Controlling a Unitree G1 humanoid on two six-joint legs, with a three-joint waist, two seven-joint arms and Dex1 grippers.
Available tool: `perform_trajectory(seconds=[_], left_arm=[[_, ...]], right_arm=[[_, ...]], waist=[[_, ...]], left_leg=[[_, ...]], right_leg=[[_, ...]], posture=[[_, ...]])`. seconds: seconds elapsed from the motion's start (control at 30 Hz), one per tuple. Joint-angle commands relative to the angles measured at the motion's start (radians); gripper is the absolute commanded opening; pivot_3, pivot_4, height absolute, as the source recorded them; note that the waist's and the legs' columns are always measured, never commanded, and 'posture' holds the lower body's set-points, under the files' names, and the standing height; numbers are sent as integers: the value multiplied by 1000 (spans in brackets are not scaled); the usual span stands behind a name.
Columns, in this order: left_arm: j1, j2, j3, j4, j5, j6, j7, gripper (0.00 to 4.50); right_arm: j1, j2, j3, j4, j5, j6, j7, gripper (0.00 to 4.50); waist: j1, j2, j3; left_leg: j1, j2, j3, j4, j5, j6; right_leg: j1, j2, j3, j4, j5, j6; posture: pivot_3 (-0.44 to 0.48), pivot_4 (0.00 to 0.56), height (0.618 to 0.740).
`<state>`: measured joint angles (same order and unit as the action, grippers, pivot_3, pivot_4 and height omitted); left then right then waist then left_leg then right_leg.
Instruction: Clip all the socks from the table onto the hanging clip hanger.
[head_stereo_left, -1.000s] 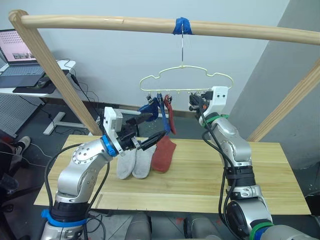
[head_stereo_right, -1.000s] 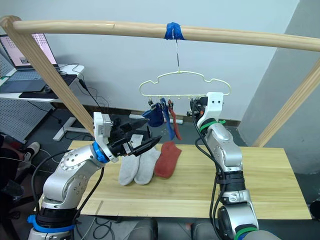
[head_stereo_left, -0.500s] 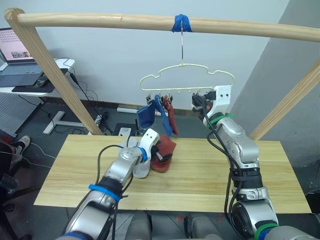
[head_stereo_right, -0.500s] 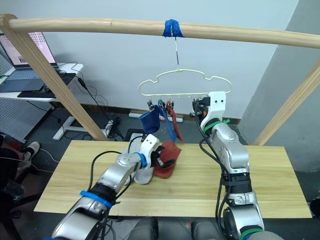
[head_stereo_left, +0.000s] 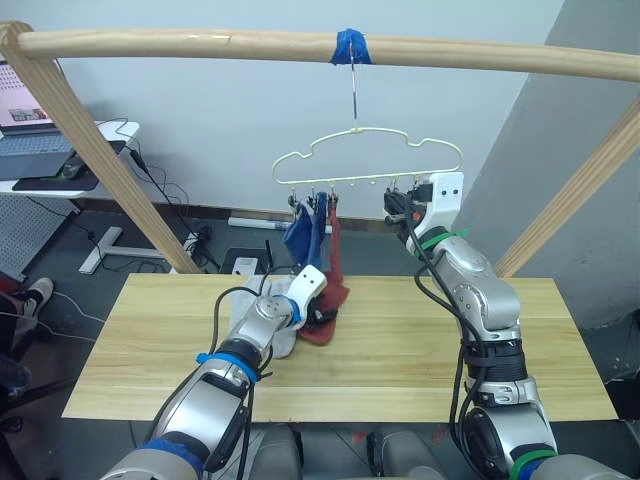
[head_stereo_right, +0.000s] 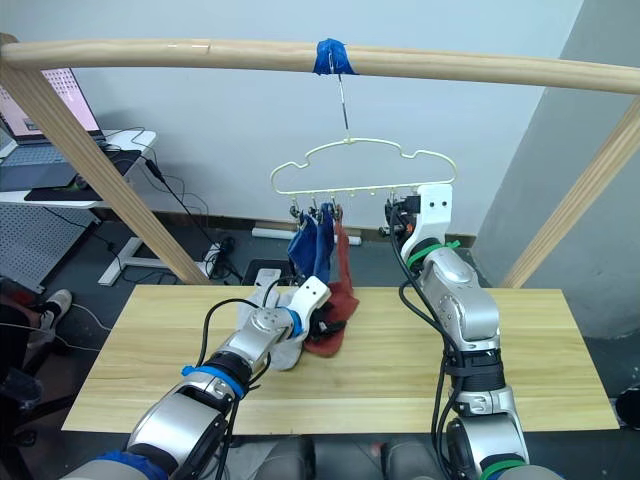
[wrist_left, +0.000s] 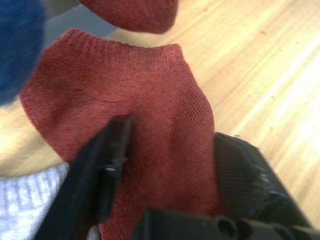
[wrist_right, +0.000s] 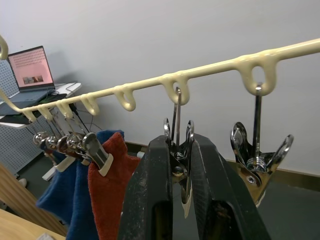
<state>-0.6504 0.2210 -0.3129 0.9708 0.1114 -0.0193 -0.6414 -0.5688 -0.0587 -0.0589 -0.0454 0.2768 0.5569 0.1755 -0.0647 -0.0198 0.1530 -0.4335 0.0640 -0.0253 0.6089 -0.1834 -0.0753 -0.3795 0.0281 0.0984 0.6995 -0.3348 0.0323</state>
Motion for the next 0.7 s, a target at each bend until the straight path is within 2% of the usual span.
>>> perform_trajectory(seconds=[0.03,0.2,0.3,0.4,0.5,0.7], left_arm=[[29,9,-8,-21,26,-27,-29,1401],[78,23,-2,-103,30,-26,-57,28],[120,34,13,-181,5,-24,-89,7],[184,47,30,-331,-59,-76,-178,7],[252,72,61,-499,-117,-138,-212,7],[321,70,129,-675,-183,-222,-169,7]], right_arm=[[-10,-1,-12,-47,17,-11,1,169],[-12,-13,-18,-41,22,-10,10,169],[-12,-29,-22,-40,28,-7,15,169],[-10,-40,-31,-47,47,10,20,169],[-9,-39,-62,-64,93,66,18,169],[-30,-27,-141,-109,214,219,-12,169]], waist=[[-1,0,0],[-1,0,0],[-2,0,0],[-2,0,0],[-1,0,0],[-1,0,0]], left_leg=[[0,0,0,0,0,0],[0,0,0,0,0,0],[0,0,0,0,0,0],[0,0,0,0,0,0],[0,0,0,0,0,0],[1,0,0,1,0,0]], right_leg=[[0,0,0,0,0,0],[0,0,0,0,0,0],[0,0,0,0,0,0],[0,0,0,0,0,0],[0,0,0,0,0,0],[0,0,1,2,0,0]], posture=[[-62,119,740],[-60,117,740],[-58,118,740],[-59,120,740],[-56,122,740],[-53,124,740]])
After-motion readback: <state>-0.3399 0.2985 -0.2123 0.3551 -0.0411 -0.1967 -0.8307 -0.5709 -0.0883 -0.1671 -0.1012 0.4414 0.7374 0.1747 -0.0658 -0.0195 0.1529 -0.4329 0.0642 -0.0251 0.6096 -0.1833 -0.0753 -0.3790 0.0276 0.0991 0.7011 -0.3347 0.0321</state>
